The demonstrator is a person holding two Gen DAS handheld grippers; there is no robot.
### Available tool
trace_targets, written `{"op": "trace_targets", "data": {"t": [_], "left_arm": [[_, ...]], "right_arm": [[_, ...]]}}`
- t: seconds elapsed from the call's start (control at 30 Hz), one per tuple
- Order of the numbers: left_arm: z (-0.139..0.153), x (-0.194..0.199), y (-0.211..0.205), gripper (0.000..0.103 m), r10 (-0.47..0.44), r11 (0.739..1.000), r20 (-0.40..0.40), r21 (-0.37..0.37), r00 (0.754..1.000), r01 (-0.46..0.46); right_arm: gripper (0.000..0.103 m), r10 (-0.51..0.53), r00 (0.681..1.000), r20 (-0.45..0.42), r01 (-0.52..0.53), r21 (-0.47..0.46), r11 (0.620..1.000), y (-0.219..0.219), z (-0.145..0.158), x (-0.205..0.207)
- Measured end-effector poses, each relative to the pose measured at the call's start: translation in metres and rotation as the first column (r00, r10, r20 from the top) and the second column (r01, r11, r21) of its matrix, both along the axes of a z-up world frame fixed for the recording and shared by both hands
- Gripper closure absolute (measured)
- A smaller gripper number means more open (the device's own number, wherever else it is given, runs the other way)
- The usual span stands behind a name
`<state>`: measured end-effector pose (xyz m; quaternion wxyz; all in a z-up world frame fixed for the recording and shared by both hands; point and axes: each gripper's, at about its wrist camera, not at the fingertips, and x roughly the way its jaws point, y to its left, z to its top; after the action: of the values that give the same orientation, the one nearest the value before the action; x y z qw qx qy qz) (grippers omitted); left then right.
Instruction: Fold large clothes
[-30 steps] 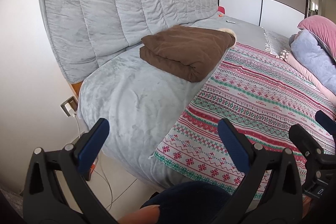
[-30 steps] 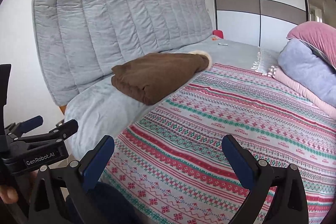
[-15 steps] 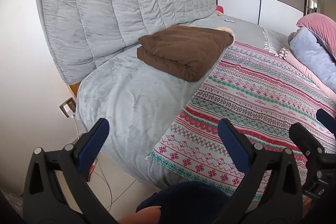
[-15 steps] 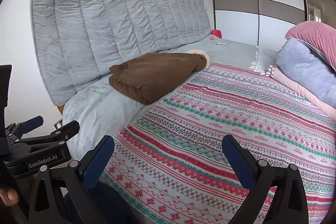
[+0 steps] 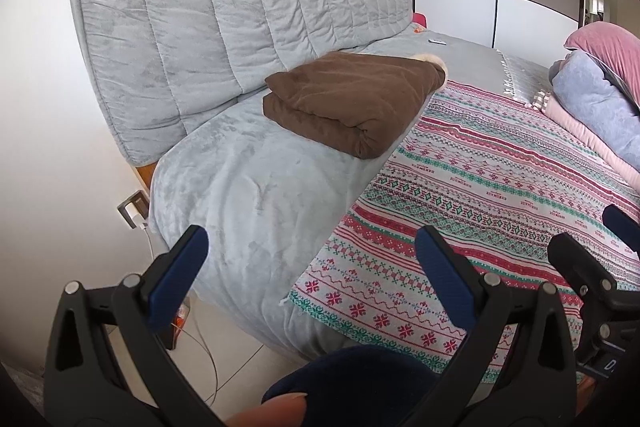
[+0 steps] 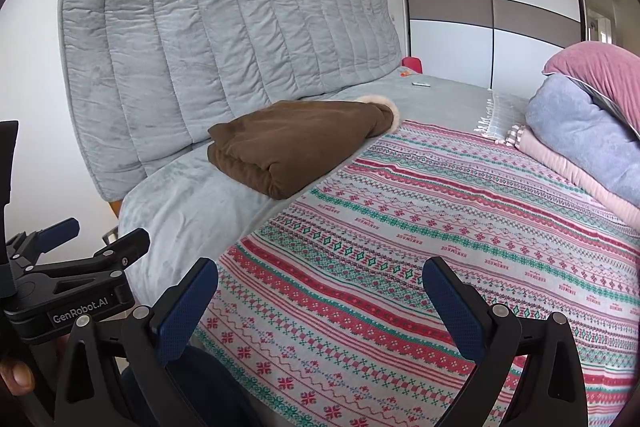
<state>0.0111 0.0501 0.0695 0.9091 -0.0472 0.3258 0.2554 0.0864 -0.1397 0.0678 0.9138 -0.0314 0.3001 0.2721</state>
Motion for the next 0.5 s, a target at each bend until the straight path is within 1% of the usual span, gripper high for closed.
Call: {"op": "trace_targets", "data": {"t": [0.5], "left_arm": [[-0.0014, -0.0008, -0.0039, 0.001, -0.009, 1.000, -0.006, 0.004, 1.000, 0.009]], "right_arm": [[0.000, -0.002, 1.000, -0.003, 0.002, -0.003, 1.000, -0.0025, -0.0008, 0.0005]]}}
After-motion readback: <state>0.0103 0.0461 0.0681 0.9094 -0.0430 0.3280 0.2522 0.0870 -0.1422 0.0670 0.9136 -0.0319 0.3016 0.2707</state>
